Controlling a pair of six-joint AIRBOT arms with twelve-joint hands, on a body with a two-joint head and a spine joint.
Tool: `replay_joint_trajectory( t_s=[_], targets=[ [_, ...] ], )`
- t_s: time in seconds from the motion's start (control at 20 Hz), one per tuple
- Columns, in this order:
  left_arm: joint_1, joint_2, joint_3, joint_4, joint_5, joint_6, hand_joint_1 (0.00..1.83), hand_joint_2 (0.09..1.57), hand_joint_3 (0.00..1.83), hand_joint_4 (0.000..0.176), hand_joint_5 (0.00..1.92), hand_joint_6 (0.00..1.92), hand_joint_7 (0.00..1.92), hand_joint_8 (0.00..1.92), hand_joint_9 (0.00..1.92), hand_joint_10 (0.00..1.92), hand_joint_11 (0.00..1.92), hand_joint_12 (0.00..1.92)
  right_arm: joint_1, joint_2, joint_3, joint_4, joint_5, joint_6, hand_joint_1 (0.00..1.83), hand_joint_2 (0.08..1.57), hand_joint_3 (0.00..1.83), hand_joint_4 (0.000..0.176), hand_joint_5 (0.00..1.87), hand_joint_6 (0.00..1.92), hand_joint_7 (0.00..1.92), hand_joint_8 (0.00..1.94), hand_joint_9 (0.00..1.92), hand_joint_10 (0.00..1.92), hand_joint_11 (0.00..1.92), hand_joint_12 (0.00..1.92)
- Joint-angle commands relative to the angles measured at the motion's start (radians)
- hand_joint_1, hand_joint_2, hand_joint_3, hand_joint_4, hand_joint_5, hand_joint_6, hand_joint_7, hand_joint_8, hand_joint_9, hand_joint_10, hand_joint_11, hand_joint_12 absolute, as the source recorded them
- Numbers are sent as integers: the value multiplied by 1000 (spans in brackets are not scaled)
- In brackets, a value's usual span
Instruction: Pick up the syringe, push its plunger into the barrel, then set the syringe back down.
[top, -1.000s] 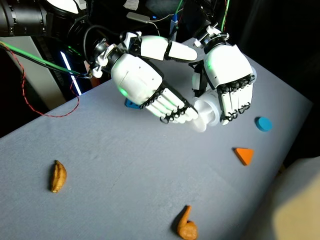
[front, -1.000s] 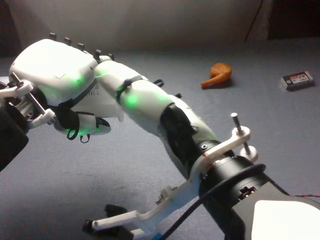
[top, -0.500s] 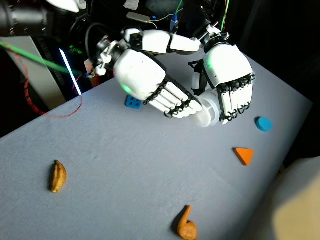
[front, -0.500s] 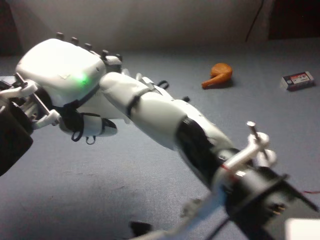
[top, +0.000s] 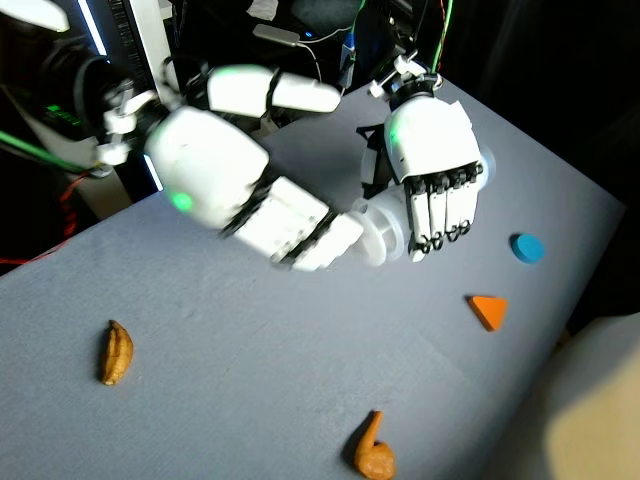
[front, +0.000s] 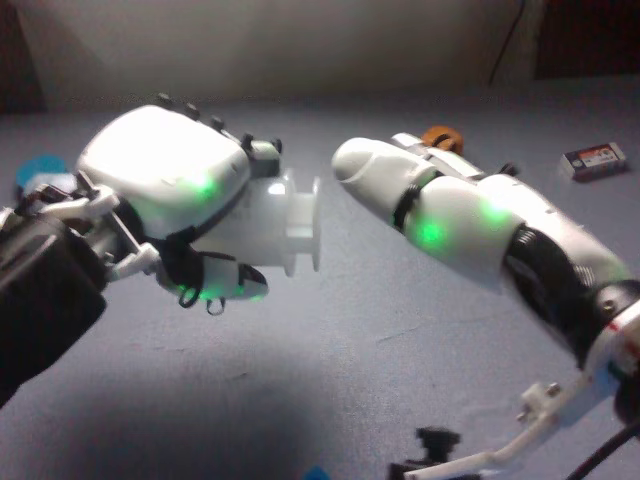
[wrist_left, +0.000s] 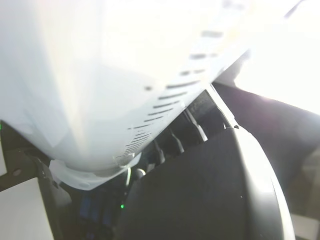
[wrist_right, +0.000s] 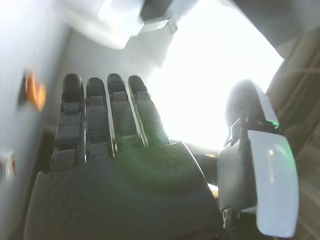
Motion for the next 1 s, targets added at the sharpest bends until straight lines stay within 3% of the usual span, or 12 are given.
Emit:
replay_joint_trajectory(
  t_s=[0.0, 0.1, 0.25, 0.35, 0.55, 0.75, 0.8, 0.95],
  targets=[
    [-5, -7, 6, 38, -129, 8, 1386, 1079, 0, 0, 1009, 776, 1065, 866, 983, 1125, 879, 1039, -1, 12, -15, -92, -61, -37, 0, 1089, 0, 0, 61, 3, 74, 3, 47, 3, 0, 318],
    [10, -34, 16, 25, -147, 7, 1386, 1078, 0, 0, 1010, 797, 1072, 844, 981, 1123, 883, 1039, -10, 60, -45, -92, -40, -79, 0, 1089, 0, 0, 60, 2, 75, 3, 50, 3, 0, 308],
    [18, -58, 27, 20, -168, -7, 1387, 1073, 0, 0, 998, 818, 1084, 830, 1003, 1080, 879, 1021, -6, 103, -62, -92, -12, -227, 0, 1089, 0, 0, 62, 1, 65, 0, 30, 1, 0, 258],
    [20, -72, 31, 20, -167, -7, 1386, 1077, 0, 0, 990, 822, 1075, 848, 999, 1090, 901, 1000, -5, 107, -62, -80, -13, -311, 0, 1088, 0, 0, 45, 0, 31, 0, 2, 0, 0, 233],
    [32, -102, 43, 20, -168, -7, 1385, 1076, 0, 0, 1009, 804, 1070, 841, 992, 1107, 897, 1022, 4, 105, -64, -26, -17, -485, 0, 1089, 0, 0, 65, 10, 86, 12, 59, 13, 0, 378],
    [48, -131, 56, 27, -174, -7, 1384, 1076, 0, 0, 1019, 811, 1085, 832, 963, 1120, 860, 1056, -3, 107, -74, -26, -21, -567, 0, 1088, 0, 0, 60, 1, 70, 0, 42, 1, 0, 259],
    [56, -149, 65, 37, -175, -7, 1385, 1076, 0, 0, 1019, 810, 1084, 833, 963, 1120, 861, 1056, 0, 109, -74, -26, -32, -687, 0, 1088, 0, 0, 60, 1, 70, 0, 41, 0, 0, 259],
    [64, -164, 74, 85, -174, -23, 1384, 1088, 1, 0, 952, 861, 1070, 872, 964, 1138, 859, 1049, -7, 109, -73, -26, -36, -735, 0, 1088, 0, 0, 60, 1, 75, 1, 53, 3, 0, 307]
  ],
)
